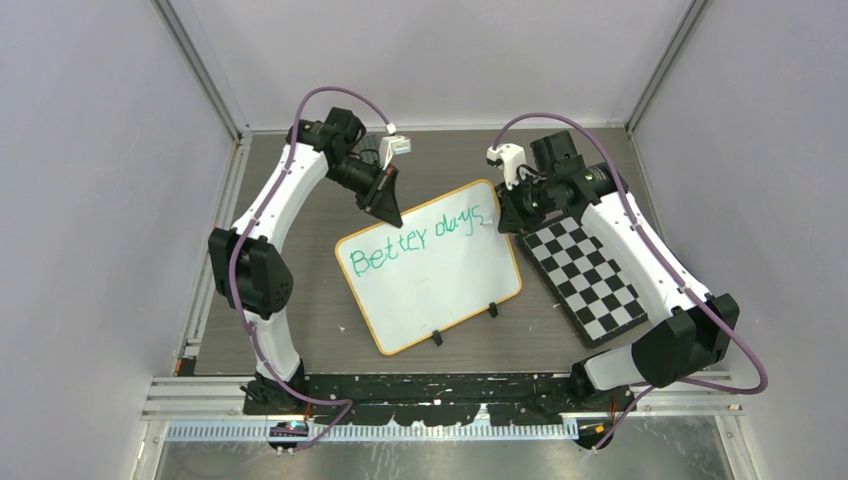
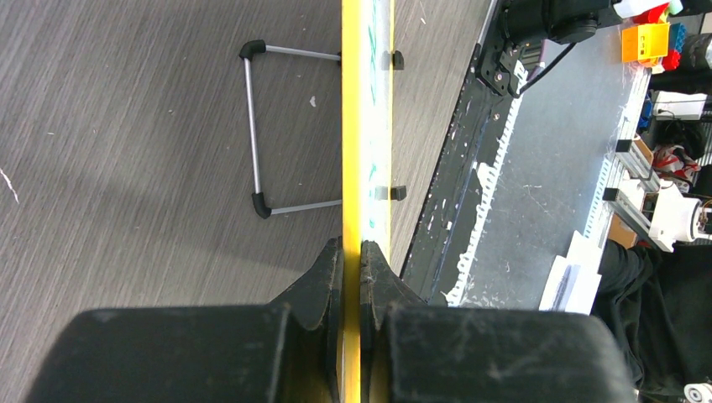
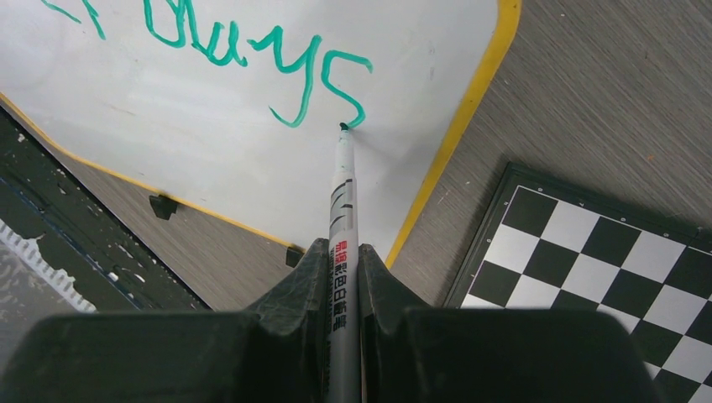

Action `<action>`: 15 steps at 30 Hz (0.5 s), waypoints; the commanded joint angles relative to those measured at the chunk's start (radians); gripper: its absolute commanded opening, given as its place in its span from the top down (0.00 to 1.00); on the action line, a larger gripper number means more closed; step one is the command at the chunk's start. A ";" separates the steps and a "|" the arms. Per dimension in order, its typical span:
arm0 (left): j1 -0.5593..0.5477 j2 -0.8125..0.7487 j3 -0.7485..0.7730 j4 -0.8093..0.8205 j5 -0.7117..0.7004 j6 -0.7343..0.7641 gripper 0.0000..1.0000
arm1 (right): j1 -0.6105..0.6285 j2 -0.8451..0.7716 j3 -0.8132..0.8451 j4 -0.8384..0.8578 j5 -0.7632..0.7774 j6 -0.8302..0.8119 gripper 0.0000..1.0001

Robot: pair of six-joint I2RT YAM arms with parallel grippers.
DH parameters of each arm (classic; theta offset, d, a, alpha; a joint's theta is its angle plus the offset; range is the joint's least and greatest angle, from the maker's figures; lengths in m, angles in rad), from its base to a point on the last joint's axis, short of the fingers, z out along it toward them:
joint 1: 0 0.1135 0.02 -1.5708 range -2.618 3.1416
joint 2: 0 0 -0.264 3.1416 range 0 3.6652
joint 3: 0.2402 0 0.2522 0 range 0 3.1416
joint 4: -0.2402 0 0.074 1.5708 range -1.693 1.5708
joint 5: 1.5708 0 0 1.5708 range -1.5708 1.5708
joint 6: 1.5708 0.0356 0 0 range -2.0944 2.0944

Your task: Write a sentence on the whiteboard

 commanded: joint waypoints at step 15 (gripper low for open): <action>-0.040 0.000 -0.016 -0.018 -0.105 -0.019 0.67 | 0.034 -0.056 0.097 -0.059 -0.139 0.018 1.00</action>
